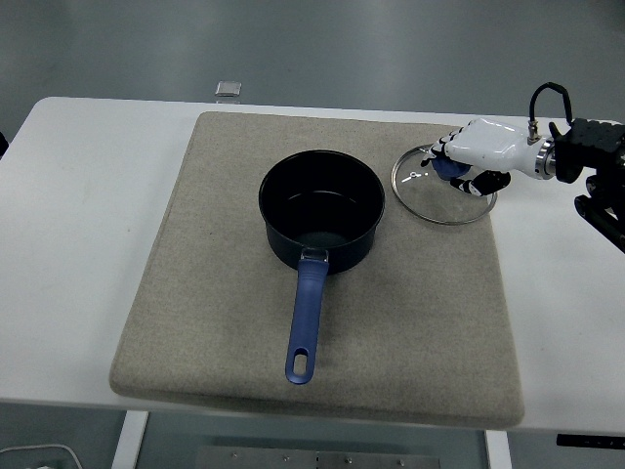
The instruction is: Lift the pot lid and place it to the right of the pot.
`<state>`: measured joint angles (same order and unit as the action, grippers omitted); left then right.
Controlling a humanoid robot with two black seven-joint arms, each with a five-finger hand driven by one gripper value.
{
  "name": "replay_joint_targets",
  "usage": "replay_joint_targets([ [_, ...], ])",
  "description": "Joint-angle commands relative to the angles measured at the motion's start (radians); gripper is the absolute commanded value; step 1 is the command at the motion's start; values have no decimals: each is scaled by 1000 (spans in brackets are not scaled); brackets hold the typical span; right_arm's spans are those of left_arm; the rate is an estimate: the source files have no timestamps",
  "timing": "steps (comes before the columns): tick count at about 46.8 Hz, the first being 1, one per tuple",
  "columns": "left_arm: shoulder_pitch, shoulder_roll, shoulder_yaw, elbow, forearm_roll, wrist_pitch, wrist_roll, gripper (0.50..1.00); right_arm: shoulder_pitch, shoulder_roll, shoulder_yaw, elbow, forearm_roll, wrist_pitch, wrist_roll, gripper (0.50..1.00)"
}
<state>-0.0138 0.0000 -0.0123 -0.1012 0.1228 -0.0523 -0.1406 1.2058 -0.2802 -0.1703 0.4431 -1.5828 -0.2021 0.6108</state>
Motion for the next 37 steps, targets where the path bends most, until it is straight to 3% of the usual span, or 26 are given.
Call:
replay_joint_targets([
  [1, 0, 0, 0, 0, 0, 0, 1, 1000, 0, -2, 0, 0, 0, 1, 0, 500],
  [13, 0, 0, 0, 0, 0, 0, -1, 1000, 0, -7, -5, 3, 41, 6, 0, 502],
  [17, 0, 0, 0, 0, 0, 0, -1, 1000, 1, -8, -3, 3, 43, 7, 0, 613],
  [19, 0, 0, 0, 0, 0, 0, -1, 1000, 1, -8, -5, 6, 43, 7, 0, 631],
  [25, 0, 0, 0, 0, 0, 0, -1, 1000, 1, -5, 0, 8, 44, 6, 0, 862],
  [28, 0, 0, 0, 0, 0, 0, -1, 1000, 0, -5, 3, 8, 47, 6, 0, 895],
  [37, 0, 0, 0, 0, 0, 0, -1, 1000, 1, -7, -3, 8, 121, 7, 0, 897],
])
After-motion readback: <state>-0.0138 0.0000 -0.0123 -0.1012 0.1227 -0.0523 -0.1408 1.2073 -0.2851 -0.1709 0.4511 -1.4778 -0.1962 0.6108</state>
